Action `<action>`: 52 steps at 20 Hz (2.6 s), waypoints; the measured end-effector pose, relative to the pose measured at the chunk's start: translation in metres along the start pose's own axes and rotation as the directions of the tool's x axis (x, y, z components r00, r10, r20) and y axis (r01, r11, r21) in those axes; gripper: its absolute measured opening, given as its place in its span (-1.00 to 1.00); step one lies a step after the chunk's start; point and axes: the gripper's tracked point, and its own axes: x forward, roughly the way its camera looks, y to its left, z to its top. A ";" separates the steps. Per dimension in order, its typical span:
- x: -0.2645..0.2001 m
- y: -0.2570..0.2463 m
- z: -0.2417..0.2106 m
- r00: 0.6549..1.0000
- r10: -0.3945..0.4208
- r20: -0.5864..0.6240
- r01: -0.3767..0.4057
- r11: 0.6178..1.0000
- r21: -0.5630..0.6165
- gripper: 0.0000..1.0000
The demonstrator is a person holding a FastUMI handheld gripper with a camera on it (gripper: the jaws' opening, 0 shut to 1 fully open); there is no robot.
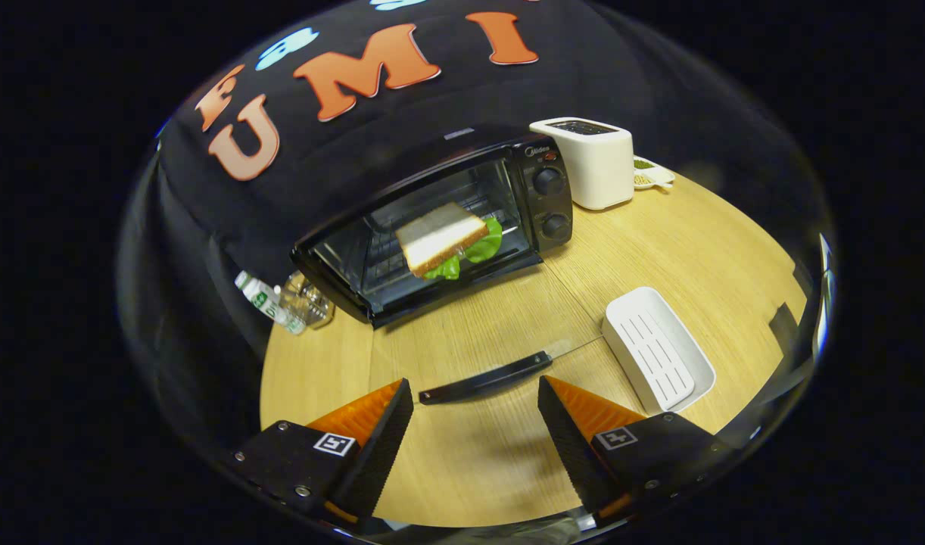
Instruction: Open the toaster oven, put the food inside, and close the toaster oven door.
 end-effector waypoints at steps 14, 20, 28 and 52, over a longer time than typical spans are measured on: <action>0.071 -0.010 -0.045 0.988 -0.100 -0.114 0.067 0.963 -0.262 0.99; 0.064 -0.007 -0.037 0.987 -0.085 -0.137 0.048 0.967 -0.248 0.99; 0.039 0.002 0.035 0.996 -0.082 -0.016 0.071 0.931 -0.358 1.00; 0.054 0.037 0.165 0.986 -0.027 0.163 0.082 0.936 -0.341 1.00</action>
